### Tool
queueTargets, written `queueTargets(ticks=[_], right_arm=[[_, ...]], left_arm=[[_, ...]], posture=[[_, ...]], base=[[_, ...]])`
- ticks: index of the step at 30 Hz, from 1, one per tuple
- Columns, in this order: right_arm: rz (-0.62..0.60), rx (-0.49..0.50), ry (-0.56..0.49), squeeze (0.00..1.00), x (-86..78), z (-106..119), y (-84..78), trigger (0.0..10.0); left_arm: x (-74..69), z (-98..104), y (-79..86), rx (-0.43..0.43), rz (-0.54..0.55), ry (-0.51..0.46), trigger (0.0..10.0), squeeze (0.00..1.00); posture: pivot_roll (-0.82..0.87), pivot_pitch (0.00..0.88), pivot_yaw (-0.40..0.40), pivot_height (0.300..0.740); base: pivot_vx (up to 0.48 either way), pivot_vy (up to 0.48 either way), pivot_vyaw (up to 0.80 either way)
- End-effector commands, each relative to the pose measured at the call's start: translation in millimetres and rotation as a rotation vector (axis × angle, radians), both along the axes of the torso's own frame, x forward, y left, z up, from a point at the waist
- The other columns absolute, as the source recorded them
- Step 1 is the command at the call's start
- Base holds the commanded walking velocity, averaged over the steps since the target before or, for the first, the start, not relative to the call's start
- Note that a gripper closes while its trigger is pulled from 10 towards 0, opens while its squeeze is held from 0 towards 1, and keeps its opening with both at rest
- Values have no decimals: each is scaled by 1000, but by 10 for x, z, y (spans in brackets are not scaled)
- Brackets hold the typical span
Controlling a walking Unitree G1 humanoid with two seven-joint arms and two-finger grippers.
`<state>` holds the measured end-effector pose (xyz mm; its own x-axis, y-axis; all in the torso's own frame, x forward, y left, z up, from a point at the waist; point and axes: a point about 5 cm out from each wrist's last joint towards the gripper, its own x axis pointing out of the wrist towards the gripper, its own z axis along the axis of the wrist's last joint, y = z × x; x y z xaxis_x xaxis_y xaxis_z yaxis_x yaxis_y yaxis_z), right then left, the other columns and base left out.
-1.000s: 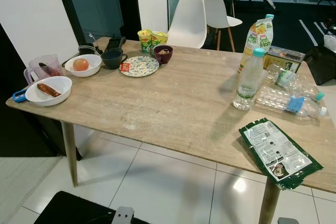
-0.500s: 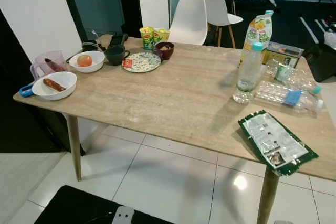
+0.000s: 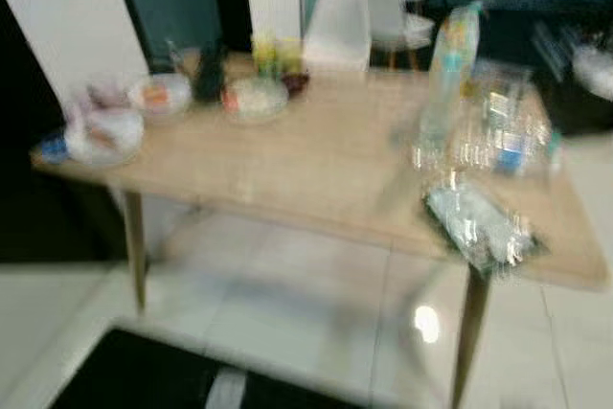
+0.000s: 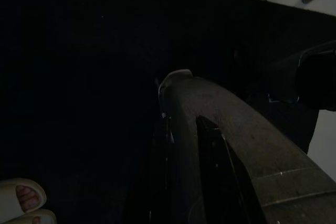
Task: Restocking fridge
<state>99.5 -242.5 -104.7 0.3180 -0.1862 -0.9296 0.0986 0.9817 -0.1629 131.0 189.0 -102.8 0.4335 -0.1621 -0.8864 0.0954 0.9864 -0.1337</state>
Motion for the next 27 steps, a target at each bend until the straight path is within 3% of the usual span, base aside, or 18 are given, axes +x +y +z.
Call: queueTargets(ticks=[1,27], right_arm=[[18,-6,-22,0,78,24,-12,10000],[19,-1,-4,0,43,15,-15,10000]], left_arm=[[-50,-20,-16,3,-14,22,10000,0],[-67,-26,-30,-3,-22,28,10000,0]], posture=[[22,0,-3,740],[19,0,-4,740]], base=[[-304,0,0],[-307,0,0]])
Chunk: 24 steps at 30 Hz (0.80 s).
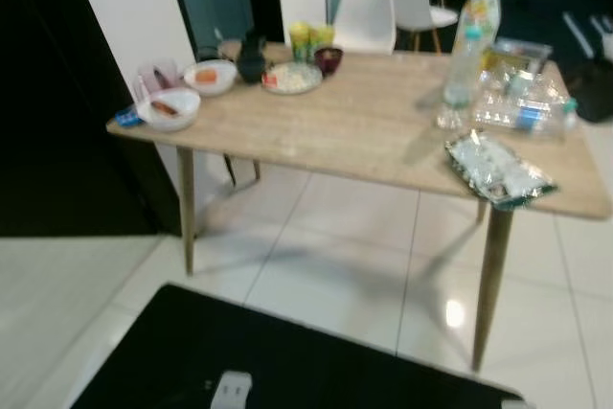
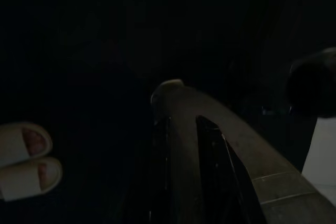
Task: Restocking fridge
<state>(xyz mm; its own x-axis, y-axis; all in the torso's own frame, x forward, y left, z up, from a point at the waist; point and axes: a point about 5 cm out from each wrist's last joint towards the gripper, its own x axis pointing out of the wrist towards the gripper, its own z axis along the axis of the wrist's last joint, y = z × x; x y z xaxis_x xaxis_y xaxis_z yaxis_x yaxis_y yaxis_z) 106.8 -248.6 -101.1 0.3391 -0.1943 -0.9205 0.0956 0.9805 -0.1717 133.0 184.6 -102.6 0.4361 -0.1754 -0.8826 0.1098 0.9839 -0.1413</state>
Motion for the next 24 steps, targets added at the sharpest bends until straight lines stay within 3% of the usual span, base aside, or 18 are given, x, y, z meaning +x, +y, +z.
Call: queueTargets(ticks=[1,10,24], right_arm=[[12,10,18,0,-33,-21,45,10000],[27,7,24,0,-28,-17,34,10000],[26,9,42,0,-63,-27,32,10000]], left_arm=[[-87,-28,17,7,-9,34,10000,0],[-64,-17,64,34,-6,23,10000,0],[-67,-20,49,32,-9,24,10000,0]], posture=[[19,0,-4,740],[21,0,-6,740],[19,0,-4,740]], base=[[-307,0,0],[-98,0,0],[0,0,-800]])
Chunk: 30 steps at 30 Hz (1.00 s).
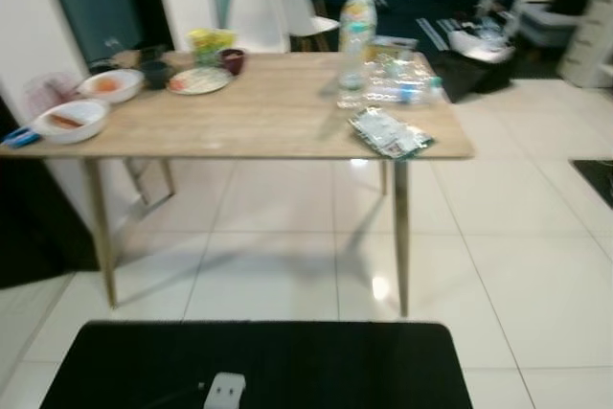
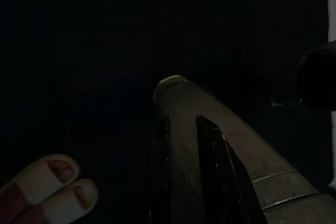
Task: Restocking fridge
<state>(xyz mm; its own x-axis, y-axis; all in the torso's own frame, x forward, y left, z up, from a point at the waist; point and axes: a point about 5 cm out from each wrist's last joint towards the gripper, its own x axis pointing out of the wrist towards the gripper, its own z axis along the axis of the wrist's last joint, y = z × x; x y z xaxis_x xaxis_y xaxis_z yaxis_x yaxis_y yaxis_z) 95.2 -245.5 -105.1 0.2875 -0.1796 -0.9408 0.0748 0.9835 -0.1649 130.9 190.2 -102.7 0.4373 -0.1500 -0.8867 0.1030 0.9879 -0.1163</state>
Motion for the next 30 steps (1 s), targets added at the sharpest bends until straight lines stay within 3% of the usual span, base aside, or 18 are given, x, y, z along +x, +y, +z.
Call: queueTargets(ticks=[1,30], right_arm=[[15,-2,-15,0,50,12,3,10000],[26,5,3,0,26,-1,30,10000]], left_arm=[[-47,-19,-10,7,-16,25,10000,0],[-53,-22,-17,7,-28,27,10000,0]], posture=[[19,0,-4,740],[20,0,1,740]], base=[[0,0,-800],[0,0,-800]])
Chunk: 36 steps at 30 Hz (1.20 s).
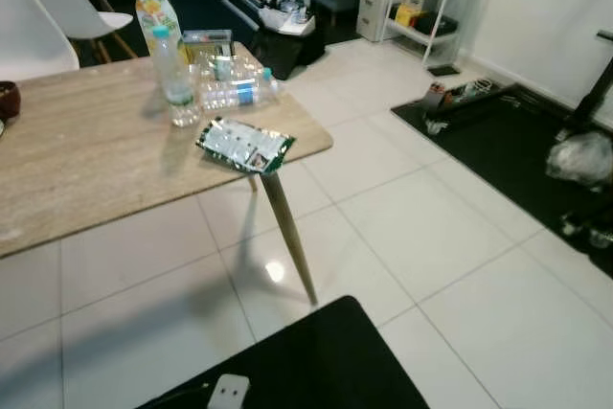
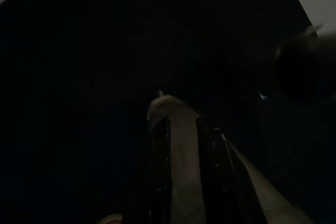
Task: Restocking fridge
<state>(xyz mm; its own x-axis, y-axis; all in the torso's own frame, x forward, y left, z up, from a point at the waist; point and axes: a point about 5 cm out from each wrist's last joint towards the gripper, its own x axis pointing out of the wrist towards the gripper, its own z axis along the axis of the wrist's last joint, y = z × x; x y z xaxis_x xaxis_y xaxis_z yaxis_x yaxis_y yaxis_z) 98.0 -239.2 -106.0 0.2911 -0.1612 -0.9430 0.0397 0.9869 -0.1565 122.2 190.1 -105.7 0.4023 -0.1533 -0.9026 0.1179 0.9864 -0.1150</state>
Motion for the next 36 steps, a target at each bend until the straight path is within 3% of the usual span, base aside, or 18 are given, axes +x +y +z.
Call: queueTargets(ticks=[1,15,36], right_arm=[[-10,-3,0,0,-1,8,-31,10000],[-31,2,-13,0,3,3,-10,10000],[-24,3,-20,0,47,15,-15,10000]], left_arm=[[34,8,-14,2,-9,-8,10000,0],[51,15,-6,10,-34,-10,10000,0],[34,5,-37,4,-35,-5,10000,0]], posture=[[20,0,1,740],[34,0,4,740],[28,0,-3,740]], base=[[0,0,-800],[0,0,-800],[0,0,0]])
